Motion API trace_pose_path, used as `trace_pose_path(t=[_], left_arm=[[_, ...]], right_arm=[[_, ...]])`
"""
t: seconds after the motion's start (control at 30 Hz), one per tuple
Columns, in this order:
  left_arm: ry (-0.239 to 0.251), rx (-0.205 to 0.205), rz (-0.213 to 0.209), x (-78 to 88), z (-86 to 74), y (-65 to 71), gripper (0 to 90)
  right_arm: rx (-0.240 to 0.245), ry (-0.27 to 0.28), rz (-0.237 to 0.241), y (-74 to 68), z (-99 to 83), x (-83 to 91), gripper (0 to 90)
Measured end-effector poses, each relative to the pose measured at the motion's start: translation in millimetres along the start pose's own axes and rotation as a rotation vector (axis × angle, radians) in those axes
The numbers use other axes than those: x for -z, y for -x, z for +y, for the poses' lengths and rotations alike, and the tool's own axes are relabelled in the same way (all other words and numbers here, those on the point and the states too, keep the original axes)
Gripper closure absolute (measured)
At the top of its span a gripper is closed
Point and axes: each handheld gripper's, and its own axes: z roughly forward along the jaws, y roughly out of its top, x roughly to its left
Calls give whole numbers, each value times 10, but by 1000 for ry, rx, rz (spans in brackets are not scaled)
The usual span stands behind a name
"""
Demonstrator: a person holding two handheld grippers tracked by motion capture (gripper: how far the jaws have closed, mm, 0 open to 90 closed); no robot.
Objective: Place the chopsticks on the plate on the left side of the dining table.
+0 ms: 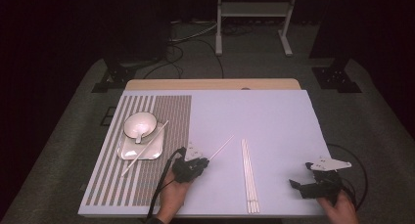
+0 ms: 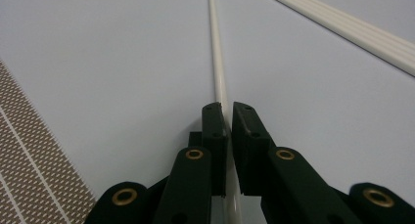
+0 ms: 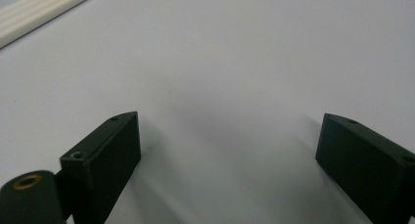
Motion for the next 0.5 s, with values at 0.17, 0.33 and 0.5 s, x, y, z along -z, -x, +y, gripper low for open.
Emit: trace_pose_path(t=[0.17, 0.33, 0.5], left_arm=[[-1, -9, 6, 0, 5, 8, 850], [-3, -8, 0, -2, 15, 2, 850], [-5, -8, 1, 14, 30, -2, 850]], right_arm=[[0, 0, 0, 1, 1, 0, 79], [1, 1, 0, 2, 2, -1, 80], [1, 1, 0, 2, 2, 0, 79]])
